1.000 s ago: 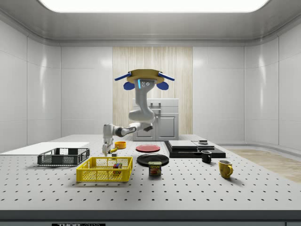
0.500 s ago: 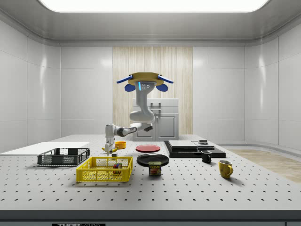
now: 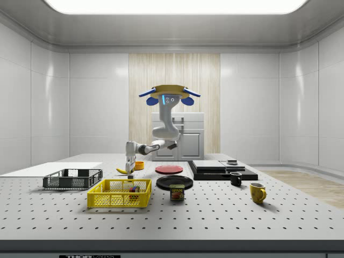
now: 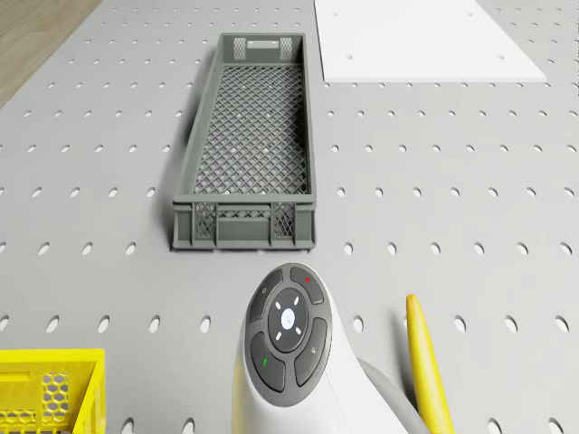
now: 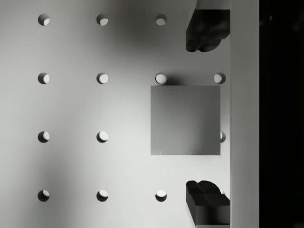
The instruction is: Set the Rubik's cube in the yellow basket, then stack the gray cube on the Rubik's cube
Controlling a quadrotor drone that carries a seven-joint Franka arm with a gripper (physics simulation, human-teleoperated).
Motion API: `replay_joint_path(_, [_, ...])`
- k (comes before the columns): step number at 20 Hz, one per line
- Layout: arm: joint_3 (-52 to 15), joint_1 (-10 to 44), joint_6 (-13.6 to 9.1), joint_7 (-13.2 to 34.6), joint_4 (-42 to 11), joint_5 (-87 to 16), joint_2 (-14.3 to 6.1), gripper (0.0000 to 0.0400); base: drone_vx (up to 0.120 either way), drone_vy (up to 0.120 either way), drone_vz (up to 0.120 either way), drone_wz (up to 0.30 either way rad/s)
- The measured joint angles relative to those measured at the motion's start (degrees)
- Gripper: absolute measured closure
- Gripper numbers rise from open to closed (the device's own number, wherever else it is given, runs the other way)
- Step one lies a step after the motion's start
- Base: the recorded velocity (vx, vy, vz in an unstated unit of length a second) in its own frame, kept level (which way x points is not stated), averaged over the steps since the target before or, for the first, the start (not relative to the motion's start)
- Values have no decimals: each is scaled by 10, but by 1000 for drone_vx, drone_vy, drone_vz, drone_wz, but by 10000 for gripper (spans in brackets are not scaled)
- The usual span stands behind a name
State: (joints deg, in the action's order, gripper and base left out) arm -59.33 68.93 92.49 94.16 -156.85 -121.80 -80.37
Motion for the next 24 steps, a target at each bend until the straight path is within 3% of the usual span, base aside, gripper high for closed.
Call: replay_joint_path(24, [51,15,19,2,31,-51,17,0,0,-7,0,0])
